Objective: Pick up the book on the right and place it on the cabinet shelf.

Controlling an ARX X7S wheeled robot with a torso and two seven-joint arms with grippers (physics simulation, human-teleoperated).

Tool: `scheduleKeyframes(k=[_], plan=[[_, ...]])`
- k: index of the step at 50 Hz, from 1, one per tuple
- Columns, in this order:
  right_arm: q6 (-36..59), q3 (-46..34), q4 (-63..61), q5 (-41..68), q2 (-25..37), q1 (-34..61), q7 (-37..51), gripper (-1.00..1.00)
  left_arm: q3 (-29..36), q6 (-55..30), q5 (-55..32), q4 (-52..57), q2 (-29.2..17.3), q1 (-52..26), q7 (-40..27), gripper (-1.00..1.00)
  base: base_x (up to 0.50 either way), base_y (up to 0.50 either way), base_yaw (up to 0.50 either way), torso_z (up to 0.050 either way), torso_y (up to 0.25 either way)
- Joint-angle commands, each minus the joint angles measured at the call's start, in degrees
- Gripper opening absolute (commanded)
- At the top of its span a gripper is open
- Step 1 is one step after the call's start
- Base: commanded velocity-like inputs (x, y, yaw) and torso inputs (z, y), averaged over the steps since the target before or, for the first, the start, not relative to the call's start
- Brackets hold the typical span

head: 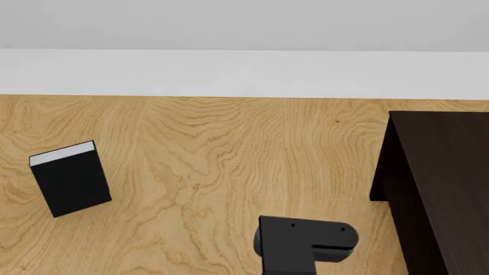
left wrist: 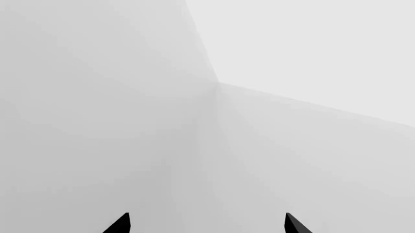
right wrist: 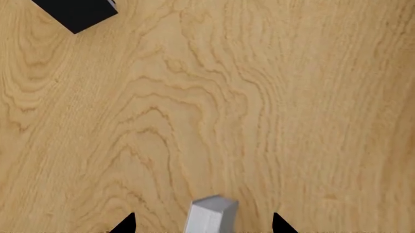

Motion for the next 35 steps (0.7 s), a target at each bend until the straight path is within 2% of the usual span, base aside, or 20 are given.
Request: scheduleKeyframes(k=[1,35], plan=[[0.5,-1.19,1.84,-0.81,-0.93,-0.52,-1.28,1.0,0.04,0.16,0.06,-0.01,-0.01,0.13,0.12,1.0,0.0,0.0,0.0,0.0,0.0],[1.42,-4.07,6.44,-3.27,-2.76,-2.54,-4.65,1.0,0.18,0.2,0.12,0.1,-0.62,0.26,-0.5,1.0,0.0,0.0,0.0,0.0,0.0]])
